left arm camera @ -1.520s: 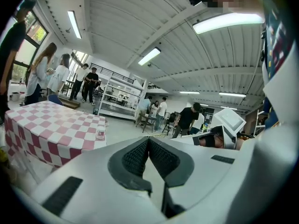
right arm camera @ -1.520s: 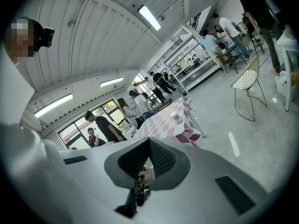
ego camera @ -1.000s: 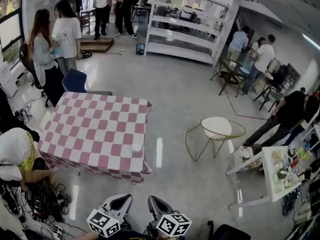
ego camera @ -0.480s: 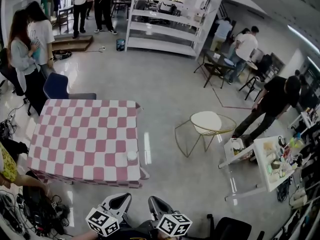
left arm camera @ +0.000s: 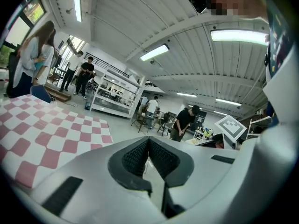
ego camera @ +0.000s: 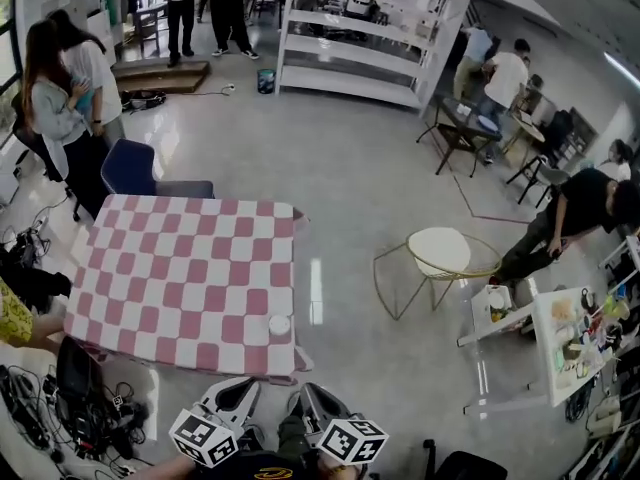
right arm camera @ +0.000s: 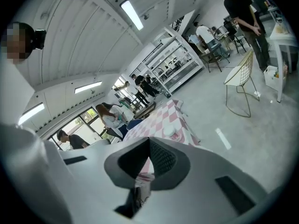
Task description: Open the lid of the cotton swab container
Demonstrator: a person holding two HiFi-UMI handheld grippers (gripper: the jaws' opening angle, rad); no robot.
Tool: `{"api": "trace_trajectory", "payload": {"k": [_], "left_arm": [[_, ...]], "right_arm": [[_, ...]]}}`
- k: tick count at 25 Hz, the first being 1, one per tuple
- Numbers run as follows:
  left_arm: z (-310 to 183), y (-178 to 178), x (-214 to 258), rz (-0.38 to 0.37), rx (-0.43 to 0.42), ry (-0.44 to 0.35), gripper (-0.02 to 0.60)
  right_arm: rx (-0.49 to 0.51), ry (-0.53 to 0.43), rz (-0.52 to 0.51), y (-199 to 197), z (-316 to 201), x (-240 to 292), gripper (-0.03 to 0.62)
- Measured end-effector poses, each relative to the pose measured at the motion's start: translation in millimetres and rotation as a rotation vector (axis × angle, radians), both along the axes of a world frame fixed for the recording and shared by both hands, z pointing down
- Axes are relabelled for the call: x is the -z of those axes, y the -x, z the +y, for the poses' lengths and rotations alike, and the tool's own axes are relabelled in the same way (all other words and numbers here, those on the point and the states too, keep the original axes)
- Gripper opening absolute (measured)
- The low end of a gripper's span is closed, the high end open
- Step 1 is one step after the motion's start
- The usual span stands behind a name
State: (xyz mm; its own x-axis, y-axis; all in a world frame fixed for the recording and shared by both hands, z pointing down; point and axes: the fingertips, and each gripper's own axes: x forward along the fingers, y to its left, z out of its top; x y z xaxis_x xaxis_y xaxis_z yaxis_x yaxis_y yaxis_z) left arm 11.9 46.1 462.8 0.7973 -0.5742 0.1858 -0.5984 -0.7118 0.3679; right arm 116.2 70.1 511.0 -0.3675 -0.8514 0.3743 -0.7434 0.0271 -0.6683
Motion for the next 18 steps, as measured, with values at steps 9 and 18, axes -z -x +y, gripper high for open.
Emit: {"api": "trace_trajectory", "payload": {"k": [9,18], "left_arm": [[-82,-22,9,-0.058,0.133,-0.060,0.002],[-125,-7,-82,-0.328,0.148,-0.077,0.003]], "right_arm": [[0.110,-0.048,-0.030,-38,-94,12,0.009],[0.215,-0.050,0.092,-56,-130,-12,0.009]]}}
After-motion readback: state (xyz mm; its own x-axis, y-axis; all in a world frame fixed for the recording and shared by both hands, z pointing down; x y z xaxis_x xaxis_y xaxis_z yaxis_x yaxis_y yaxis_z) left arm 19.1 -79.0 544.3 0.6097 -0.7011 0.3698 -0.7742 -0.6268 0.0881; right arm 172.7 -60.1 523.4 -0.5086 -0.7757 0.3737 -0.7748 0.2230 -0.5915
